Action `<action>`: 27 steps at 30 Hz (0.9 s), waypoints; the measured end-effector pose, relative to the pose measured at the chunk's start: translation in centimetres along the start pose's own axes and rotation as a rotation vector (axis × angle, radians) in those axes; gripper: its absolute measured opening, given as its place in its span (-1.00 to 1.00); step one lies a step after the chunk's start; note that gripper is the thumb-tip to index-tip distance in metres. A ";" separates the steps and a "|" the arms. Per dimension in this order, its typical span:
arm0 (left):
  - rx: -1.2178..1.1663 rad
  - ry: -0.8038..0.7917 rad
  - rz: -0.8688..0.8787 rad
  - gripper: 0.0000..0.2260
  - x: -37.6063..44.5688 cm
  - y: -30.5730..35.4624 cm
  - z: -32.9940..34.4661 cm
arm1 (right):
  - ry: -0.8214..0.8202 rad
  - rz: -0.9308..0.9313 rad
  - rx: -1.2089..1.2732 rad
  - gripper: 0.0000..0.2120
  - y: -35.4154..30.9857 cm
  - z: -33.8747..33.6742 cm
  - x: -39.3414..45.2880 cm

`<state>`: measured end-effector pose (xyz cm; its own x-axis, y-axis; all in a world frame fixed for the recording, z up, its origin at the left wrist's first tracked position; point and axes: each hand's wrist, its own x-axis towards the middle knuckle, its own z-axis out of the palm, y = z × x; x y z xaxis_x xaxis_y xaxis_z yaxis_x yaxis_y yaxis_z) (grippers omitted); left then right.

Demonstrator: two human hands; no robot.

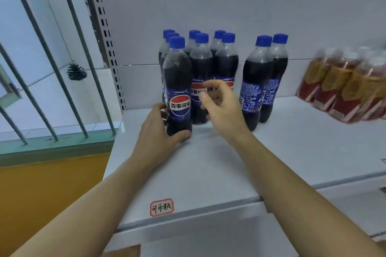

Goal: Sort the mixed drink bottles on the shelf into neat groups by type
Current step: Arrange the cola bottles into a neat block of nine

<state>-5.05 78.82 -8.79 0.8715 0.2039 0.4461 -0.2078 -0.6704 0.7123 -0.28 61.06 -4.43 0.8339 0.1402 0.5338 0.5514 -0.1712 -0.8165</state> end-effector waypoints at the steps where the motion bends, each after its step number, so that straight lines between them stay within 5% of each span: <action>1: 0.025 0.029 -0.015 -0.32 -0.1 0.1 -0.2 | 0.147 -0.033 0.011 -0.85 0.1 -1.0 -0.3; 5: 0.041 0.293 0.228 -0.70 -1.6 2.3 -1.3 | 0.711 -0.127 -0.046 -0.65 0.8 -5.2 -0.6; 7: 0.047 0.178 0.410 -0.82 -2.5 3.9 -1.2 | 0.751 0.017 -0.088 -0.39 1.6 -5.8 0.1; 10: 0.233 -0.261 0.603 -0.90 -3.5 4.8 0.0 | 0.606 0.153 -0.206 -0.21 2.9 -5.4 1.0; 13: 0.271 -0.415 0.595 -0.90 -4.0 4.2 0.5 | 0.566 0.168 -0.269 -0.25 3.7 -5.6 1.3; 17: 0.118 -0.388 0.499 -0.93 -4.0 3.9 0.6 | 0.446 0.048 -0.141 -0.36 3.1 -6.2 -0.4; 22: -0.062 -0.159 0.351 -0.83 -4.2 4.4 0.5 | 0.143 -0.083 0.312 -0.61 0.8 -4.4 -2.0; 25: -0.126 -0.100 0.285 -0.68 -4.3 4.6 0.3 | -0.024 -0.023 0.503 -0.53 0.6 -3.8 -2.2; 27: -0.202 -0.214 0.243 -0.50 -4.3 4.6 0.3 | -0.130 0.050 0.626 -0.40 0.6 -3.8 -2.3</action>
<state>-9.61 74.60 -7.58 0.8545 -0.1119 0.5073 -0.4848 -0.5225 0.7014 -1.72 56.98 -5.33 0.8268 0.2705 0.4931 0.3615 0.4161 -0.8344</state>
